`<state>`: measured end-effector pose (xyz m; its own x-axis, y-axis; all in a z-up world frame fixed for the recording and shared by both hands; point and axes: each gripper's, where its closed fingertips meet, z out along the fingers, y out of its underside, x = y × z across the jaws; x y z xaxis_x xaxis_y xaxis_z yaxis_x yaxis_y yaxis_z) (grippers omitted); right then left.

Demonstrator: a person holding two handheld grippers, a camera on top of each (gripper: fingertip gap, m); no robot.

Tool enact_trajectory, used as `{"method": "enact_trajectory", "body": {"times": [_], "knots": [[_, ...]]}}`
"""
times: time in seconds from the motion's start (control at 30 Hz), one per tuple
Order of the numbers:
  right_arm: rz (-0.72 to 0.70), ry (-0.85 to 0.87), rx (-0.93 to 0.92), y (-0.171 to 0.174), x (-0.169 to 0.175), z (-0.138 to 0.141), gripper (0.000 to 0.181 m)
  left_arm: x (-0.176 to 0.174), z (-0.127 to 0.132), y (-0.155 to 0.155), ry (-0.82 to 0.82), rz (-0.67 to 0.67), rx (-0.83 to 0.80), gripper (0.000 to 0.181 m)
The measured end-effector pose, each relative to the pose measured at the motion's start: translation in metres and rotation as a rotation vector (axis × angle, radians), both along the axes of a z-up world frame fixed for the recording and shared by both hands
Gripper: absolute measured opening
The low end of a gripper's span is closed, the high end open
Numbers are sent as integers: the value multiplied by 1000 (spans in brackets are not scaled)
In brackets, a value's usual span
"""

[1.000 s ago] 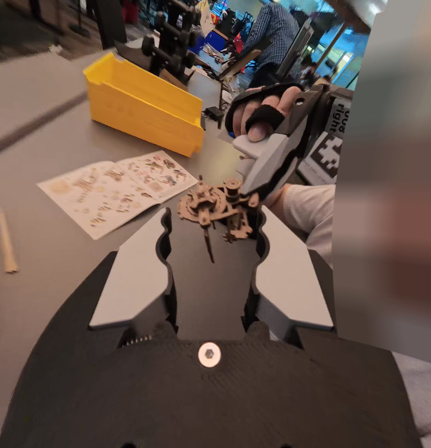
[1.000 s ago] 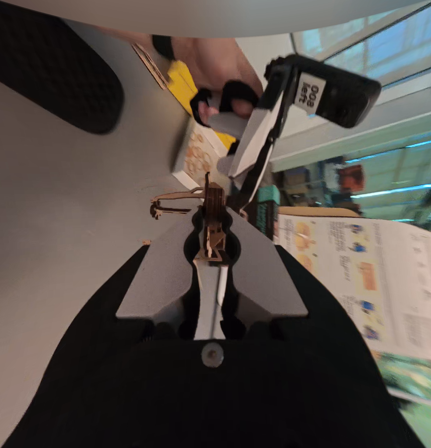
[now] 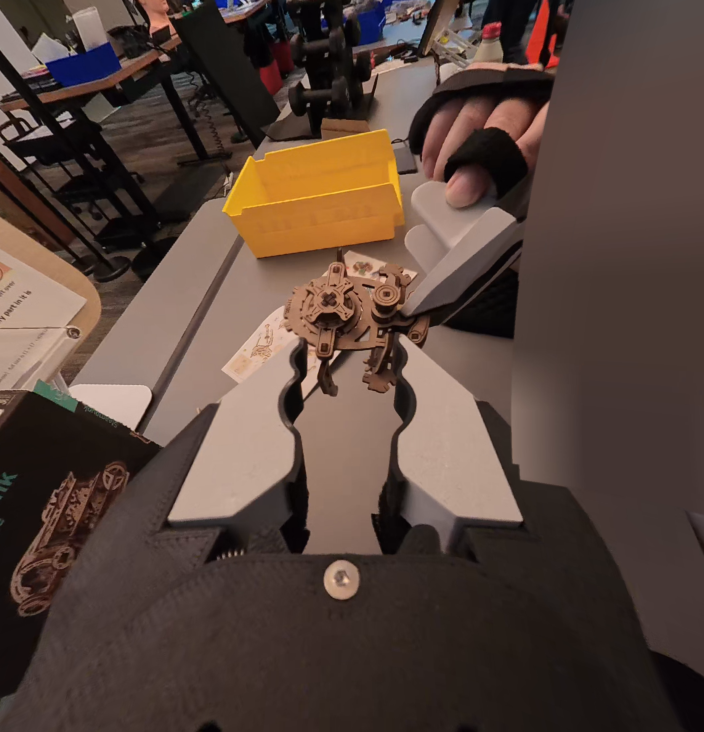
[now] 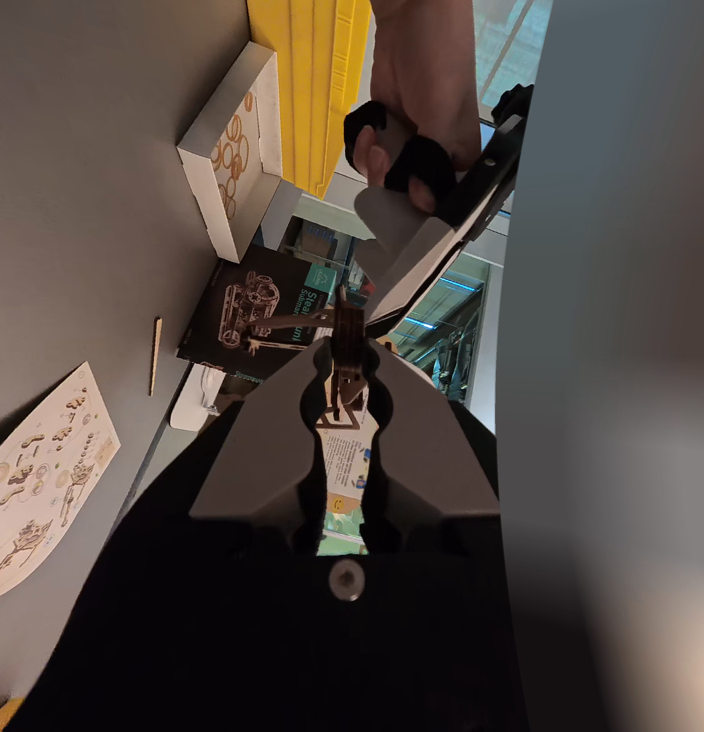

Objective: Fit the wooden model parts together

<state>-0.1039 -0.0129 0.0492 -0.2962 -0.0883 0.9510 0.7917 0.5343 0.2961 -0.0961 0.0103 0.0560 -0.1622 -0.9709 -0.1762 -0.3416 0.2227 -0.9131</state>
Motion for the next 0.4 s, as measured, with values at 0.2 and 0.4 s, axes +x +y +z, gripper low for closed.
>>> {"method": "enact_trajectory", "body": {"times": [0.2,0.4], "knots": [[0,15,47,0,-1,6,14,0,5,3,-25,7,-59,49],[-16,14,46,3,1,6,14,4,4,3,-32,28,15,43]]}}
